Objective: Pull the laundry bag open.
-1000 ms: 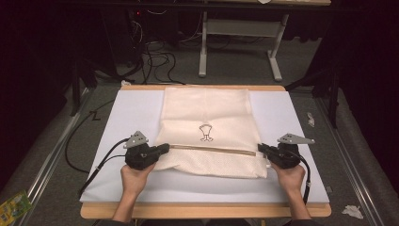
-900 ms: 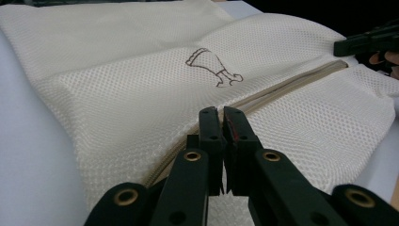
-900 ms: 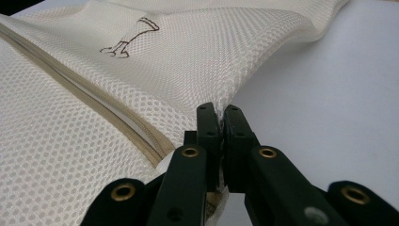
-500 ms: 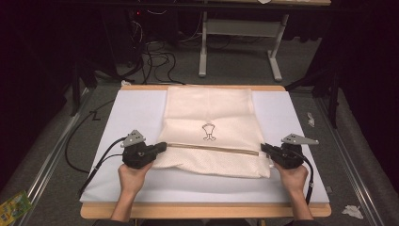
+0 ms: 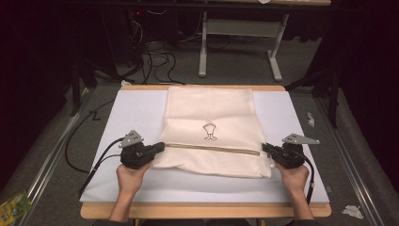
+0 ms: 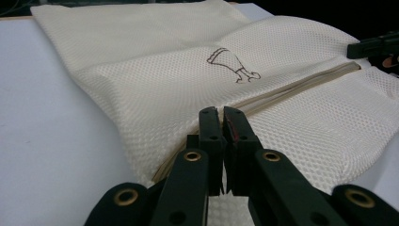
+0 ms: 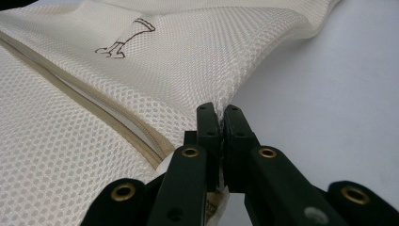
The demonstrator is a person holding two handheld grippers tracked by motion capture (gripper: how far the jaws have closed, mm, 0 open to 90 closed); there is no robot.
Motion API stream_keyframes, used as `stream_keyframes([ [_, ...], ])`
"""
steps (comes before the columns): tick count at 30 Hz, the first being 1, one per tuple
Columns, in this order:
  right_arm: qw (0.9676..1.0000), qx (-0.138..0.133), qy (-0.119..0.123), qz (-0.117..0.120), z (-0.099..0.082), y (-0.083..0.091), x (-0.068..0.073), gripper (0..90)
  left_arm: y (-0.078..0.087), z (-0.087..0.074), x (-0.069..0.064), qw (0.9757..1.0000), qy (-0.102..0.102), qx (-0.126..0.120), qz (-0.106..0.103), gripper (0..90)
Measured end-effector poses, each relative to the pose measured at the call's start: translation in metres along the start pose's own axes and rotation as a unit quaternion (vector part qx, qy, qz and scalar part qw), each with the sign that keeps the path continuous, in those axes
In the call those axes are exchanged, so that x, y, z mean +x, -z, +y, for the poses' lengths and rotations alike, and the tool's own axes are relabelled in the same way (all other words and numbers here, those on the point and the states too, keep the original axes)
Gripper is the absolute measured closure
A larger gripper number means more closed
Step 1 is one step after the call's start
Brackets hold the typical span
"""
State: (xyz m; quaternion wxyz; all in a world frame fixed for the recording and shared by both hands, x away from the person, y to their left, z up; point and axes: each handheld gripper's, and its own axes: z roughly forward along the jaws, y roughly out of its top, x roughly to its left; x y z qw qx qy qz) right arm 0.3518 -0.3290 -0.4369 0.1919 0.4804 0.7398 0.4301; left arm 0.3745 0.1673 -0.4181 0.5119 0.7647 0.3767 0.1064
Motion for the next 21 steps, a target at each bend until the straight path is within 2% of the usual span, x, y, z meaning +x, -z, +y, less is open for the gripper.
stream_keyframes([
  [9, 1.0000, -0.003, -0.002, -0.006, 0.0006, 0.0028, -0.0028, 88.4, 0.0056, -0.0006, 0.0031, 0.9999, 0.000, -0.005, 0.011, 87.2],
  [21, 1.0000, -0.002, -0.007, -0.006, 0.0007, 0.0033, -0.0063, 88.4, 0.0072, -0.0044, 0.0068, 0.9999, 0.004, 0.001, 0.013, 87.2],
])
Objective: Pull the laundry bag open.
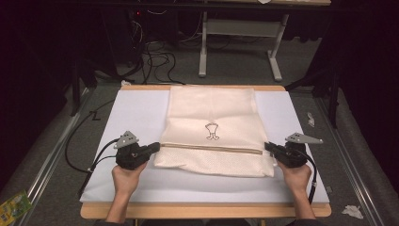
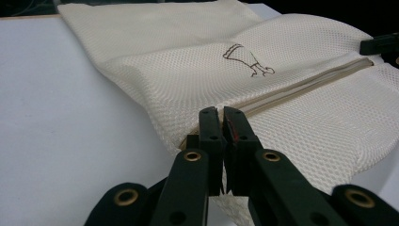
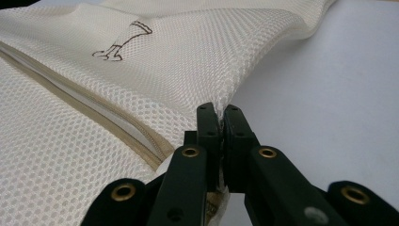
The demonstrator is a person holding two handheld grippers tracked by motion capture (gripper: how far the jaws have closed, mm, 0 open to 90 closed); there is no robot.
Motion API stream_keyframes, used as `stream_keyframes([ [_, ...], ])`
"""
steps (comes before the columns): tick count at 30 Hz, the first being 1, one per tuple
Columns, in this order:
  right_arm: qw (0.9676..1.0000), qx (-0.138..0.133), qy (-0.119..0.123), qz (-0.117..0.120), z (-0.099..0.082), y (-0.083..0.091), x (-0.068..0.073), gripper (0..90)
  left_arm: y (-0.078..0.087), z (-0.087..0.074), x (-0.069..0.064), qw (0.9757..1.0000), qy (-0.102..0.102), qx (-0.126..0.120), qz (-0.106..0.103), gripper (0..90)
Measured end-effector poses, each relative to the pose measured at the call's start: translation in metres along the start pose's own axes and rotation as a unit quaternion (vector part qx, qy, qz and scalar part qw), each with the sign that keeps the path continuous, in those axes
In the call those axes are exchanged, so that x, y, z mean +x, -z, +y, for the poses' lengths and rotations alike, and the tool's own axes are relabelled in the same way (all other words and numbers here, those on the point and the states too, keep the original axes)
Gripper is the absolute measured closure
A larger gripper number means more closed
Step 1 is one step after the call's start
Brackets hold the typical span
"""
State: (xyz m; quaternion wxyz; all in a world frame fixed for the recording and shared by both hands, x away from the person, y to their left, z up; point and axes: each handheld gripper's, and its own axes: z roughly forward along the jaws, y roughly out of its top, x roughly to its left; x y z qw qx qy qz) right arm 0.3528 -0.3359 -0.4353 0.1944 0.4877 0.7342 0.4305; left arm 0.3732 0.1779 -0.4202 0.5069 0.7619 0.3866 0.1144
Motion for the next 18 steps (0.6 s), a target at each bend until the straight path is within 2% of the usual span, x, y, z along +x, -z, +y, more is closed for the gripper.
stream_keyframes([
  [8, 1.0000, -0.002, 0.004, -0.003, 0.0009, 0.0030, 0.0009, 88.4, -0.0039, -0.0026, -0.0013, 0.9998, -0.008, 0.012, 0.012, 87.3],
  [12, 1.0000, -0.005, 0.003, -0.006, -0.0013, 0.0053, -0.0014, 88.4, -0.0065, -0.0030, -0.0003, 0.9998, -0.006, 0.014, 0.009, 87.3],
  [18, 1.0000, -0.001, 0.000, -0.005, -0.0044, 0.0055, -0.0024, 88.4, -0.0055, -0.0074, -0.0008, 0.9996, -0.012, 0.022, 0.014, 87.3],
])
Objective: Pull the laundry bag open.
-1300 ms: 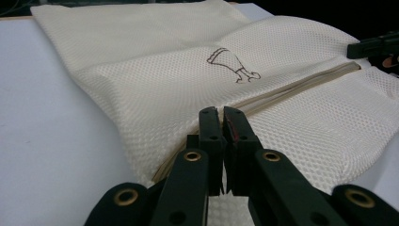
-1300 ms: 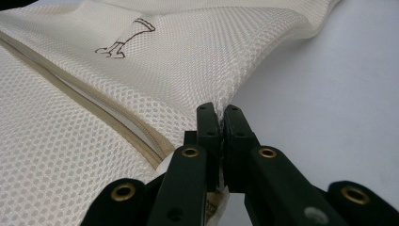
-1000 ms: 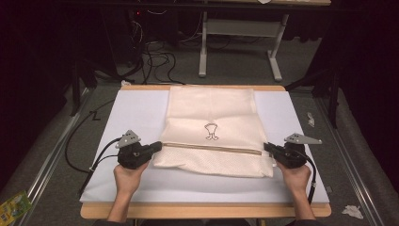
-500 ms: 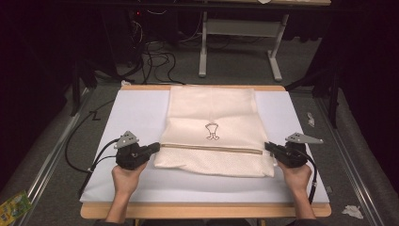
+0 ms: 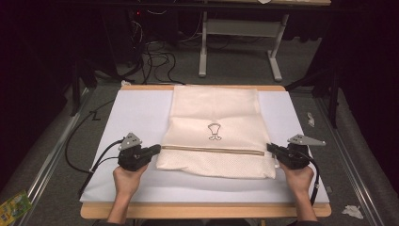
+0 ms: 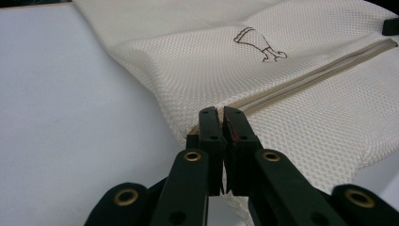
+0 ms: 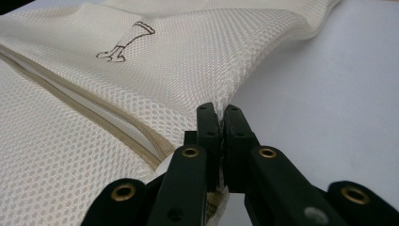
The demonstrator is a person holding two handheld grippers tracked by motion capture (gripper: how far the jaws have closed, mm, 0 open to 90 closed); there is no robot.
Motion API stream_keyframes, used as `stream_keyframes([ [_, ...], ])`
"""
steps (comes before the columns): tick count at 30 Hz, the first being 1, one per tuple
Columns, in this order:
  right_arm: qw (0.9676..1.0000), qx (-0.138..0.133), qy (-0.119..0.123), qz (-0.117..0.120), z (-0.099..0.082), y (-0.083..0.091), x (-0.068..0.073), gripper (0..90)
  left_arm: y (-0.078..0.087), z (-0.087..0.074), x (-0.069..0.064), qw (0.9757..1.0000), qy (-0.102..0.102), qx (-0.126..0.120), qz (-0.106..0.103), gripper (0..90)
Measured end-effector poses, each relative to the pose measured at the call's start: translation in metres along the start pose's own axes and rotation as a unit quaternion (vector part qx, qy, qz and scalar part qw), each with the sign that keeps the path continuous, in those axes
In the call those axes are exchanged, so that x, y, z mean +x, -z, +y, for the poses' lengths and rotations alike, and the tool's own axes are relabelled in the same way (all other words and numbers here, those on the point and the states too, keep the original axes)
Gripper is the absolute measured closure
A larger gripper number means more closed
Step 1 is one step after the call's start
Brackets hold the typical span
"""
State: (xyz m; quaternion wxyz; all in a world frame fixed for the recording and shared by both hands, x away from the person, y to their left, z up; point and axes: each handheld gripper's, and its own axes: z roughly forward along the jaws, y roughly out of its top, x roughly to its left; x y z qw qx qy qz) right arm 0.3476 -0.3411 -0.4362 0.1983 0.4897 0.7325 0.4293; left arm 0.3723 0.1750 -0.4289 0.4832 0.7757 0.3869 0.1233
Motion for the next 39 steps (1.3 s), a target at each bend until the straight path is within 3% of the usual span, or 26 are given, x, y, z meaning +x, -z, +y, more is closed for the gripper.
stream_keyframes([
  [9, 1.0000, 0.000, 0.003, 0.003, 0.000, 0.000, 0.001, 88.4, 0.001, -0.003, 0.001, 1.0000, -0.001, 0.006, 0.003, 87.2],
  [21, 0.9999, 0.008, -0.007, 0.009, -0.010, -0.001, 0.001, 88.0, 0.004, -0.010, 0.000, 0.9999, 0.004, 0.006, -0.014, 86.9],
  [39, 0.9997, 0.024, 0.001, 0.007, -0.018, -0.005, 0.005, 87.1, 0.004, -0.018, -0.004, 0.9998, -0.003, 0.019, -0.008, 86.8],
])
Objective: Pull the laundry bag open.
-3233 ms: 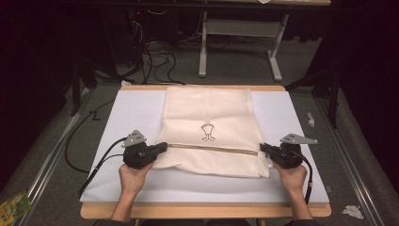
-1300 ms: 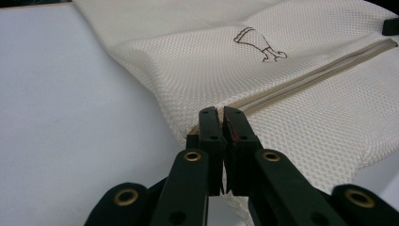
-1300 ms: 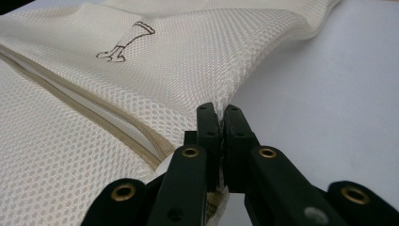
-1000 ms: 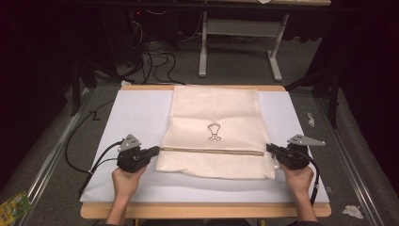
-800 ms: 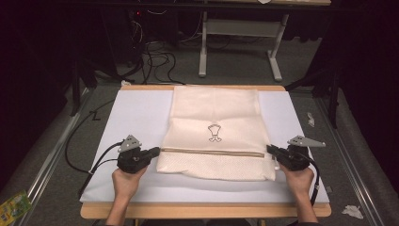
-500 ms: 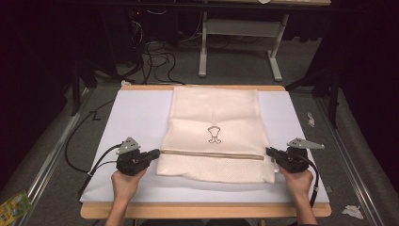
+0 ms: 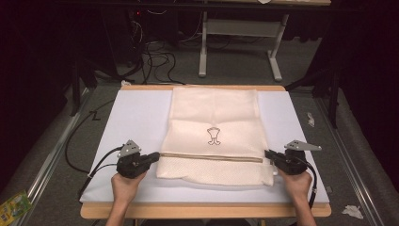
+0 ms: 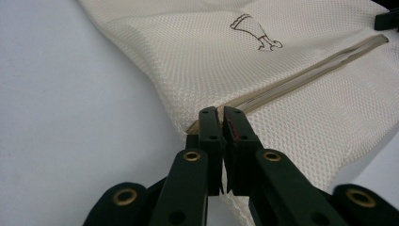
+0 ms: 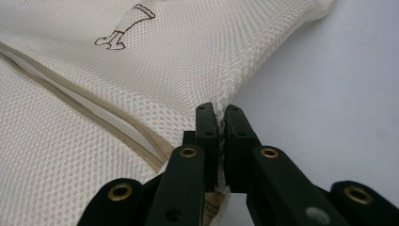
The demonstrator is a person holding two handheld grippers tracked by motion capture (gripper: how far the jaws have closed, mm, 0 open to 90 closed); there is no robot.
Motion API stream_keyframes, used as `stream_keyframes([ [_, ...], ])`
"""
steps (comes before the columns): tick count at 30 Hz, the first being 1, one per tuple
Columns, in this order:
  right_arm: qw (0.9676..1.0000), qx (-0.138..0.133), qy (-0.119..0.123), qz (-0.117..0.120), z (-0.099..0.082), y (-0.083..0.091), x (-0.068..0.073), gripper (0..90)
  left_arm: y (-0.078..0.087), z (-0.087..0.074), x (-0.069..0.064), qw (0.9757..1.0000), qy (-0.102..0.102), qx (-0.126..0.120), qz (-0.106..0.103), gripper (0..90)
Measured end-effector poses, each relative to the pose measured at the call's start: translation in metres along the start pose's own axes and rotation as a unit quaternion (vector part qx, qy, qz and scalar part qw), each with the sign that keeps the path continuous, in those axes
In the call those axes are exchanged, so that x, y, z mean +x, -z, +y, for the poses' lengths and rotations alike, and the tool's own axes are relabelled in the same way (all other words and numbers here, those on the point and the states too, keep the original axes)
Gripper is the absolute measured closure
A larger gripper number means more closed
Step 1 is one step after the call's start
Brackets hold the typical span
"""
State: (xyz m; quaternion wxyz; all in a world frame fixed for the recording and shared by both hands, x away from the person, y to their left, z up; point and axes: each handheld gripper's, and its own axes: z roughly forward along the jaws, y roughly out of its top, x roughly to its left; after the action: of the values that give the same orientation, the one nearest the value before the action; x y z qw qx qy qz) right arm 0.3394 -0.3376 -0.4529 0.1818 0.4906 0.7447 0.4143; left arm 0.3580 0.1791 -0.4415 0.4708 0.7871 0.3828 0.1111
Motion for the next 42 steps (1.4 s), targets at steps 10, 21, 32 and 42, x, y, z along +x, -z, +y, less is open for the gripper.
stream_keyframes([
  [10, 1.0000, 0.007, -0.003, -0.004, -0.001, -0.003, 0.001, 86.8, -0.001, -0.005, -0.003, 1.0000, -0.003, 0.004, 0.006, 86.8],
  [21, 0.9997, 0.021, 0.006, -0.015, -0.003, -0.010, 0.002, 85.5, -0.007, -0.008, -0.005, 0.9998, -0.002, 0.016, 0.013, 86.4],
  [32, 0.9993, 0.030, 0.008, -0.018, -0.003, -0.013, 0.003, 84.2, -0.010, -0.010, -0.007, 0.9995, -0.002, 0.026, 0.015, 86.2],
  [42, 0.9991, 0.034, 0.013, -0.021, -0.002, -0.013, 0.004, 82.4, -0.012, -0.010, -0.007, 0.9995, -0.001, 0.025, 0.017, 85.8],
])
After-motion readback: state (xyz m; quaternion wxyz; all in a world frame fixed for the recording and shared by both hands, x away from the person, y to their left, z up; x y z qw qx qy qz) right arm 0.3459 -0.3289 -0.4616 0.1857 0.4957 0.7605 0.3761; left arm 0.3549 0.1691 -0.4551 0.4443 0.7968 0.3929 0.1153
